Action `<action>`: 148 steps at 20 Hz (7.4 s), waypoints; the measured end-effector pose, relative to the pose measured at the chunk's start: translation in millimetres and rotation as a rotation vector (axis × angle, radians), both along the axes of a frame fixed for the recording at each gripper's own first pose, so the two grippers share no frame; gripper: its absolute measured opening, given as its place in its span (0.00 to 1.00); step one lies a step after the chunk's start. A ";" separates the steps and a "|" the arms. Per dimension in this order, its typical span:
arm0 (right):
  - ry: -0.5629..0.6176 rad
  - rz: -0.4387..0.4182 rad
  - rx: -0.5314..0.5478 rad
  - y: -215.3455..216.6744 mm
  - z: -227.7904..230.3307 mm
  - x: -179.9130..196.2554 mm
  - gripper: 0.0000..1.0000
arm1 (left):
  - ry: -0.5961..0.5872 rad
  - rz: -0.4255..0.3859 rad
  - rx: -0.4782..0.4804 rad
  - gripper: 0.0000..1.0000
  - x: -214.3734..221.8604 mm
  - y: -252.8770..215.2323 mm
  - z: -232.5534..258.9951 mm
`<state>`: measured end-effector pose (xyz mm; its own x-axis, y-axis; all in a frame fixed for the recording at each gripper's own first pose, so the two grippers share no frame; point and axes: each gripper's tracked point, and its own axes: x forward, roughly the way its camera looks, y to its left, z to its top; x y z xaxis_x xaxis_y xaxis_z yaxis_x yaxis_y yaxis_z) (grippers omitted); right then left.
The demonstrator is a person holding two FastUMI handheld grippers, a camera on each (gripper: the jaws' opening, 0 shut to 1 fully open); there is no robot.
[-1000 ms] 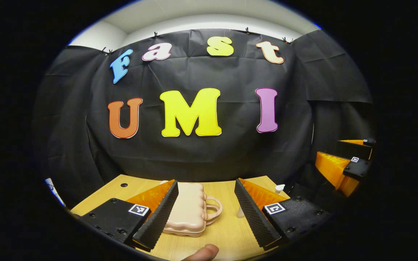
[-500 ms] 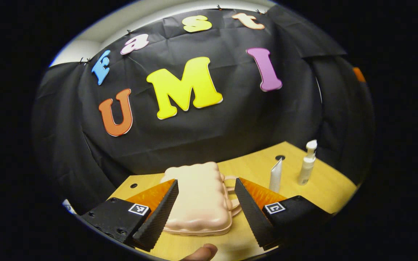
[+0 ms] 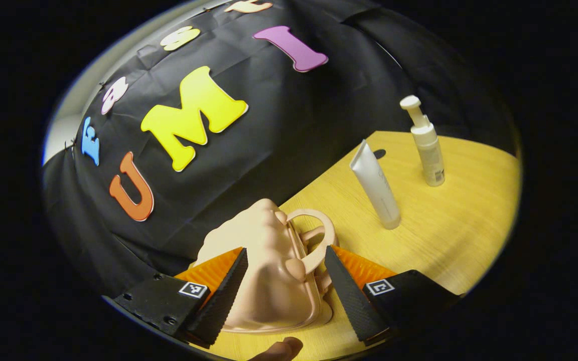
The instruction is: First open the suitcase, pack the skin care products into it, and then close the suitcase.
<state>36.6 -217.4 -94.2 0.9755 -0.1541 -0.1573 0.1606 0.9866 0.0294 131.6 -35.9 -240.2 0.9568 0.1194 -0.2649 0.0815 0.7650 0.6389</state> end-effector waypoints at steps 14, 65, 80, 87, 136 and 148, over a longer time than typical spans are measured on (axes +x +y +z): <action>0.102 -0.005 0.121 -55.3 -58.0 33.3 0.79 | 0.161 0.020 0.616 0.66 38.0 2.9 -40.2; 0.156 0.196 -0.097 396.3 28.1 -6.3 0.79 | 0.166 0.128 -0.092 0.04 15.2 501.6 -50.0; 0.126 0.222 -0.114 372.5 29.3 -24.2 0.79 | 0.098 0.305 -0.310 0.95 -21.1 502.1 -47.2; 0.103 0.257 -0.102 306.6 13.5 -13.8 0.79 | 0.068 0.246 -0.530 0.99 -46.0 331.6 -2.2; 0.318 0.396 0.071 179.7 -210.2 200.1 0.80 | 0.268 0.040 -0.754 0.44 -87.7 -80.5 16.3; 0.367 0.298 0.052 192.9 -225.8 200.5 0.49 | 0.183 0.234 -0.733 0.44 -129.9 53.1 53.1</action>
